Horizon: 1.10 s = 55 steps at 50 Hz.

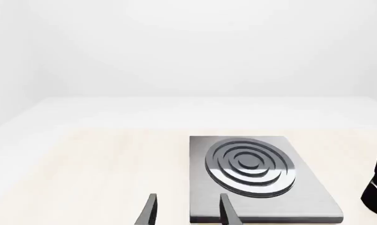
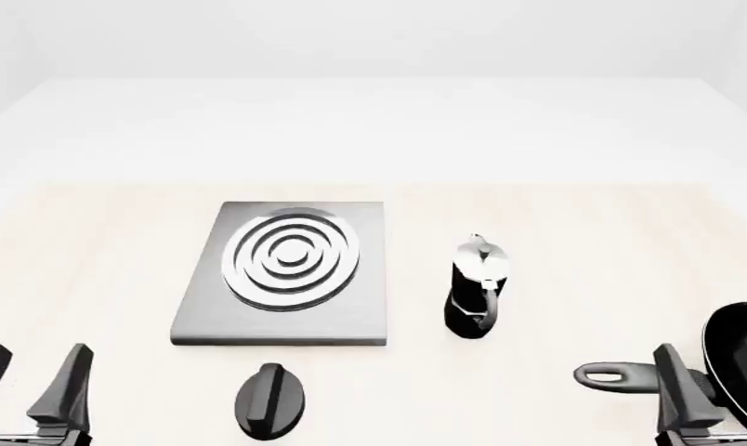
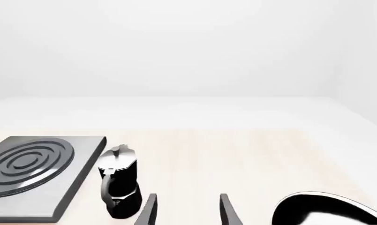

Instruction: Put the frying pan on the stove.

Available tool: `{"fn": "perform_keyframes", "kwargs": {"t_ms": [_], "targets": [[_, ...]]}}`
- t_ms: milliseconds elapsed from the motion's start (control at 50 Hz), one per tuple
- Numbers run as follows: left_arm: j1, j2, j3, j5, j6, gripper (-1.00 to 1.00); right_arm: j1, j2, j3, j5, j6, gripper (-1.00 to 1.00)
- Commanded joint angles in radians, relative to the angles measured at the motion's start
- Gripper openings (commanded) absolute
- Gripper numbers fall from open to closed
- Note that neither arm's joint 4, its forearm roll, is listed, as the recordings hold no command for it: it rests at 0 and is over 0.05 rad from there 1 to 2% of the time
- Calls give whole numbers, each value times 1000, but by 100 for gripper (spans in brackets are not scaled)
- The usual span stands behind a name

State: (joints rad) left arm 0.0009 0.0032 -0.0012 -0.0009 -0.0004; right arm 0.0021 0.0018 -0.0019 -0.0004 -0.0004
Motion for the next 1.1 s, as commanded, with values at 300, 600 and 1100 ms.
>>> {"fn": "perform_keyframes", "kwargs": {"t_ms": [300,600,1100], "targets": [[-1,11,-1,-3,18,100,8,-1,-19,4,4,100],[-7,42,-1,-22,43,100,11,-2,-117,40,-8,100],[-80,109,-88,-31,111,100,25,-2,-480,189,-47,100]]}}
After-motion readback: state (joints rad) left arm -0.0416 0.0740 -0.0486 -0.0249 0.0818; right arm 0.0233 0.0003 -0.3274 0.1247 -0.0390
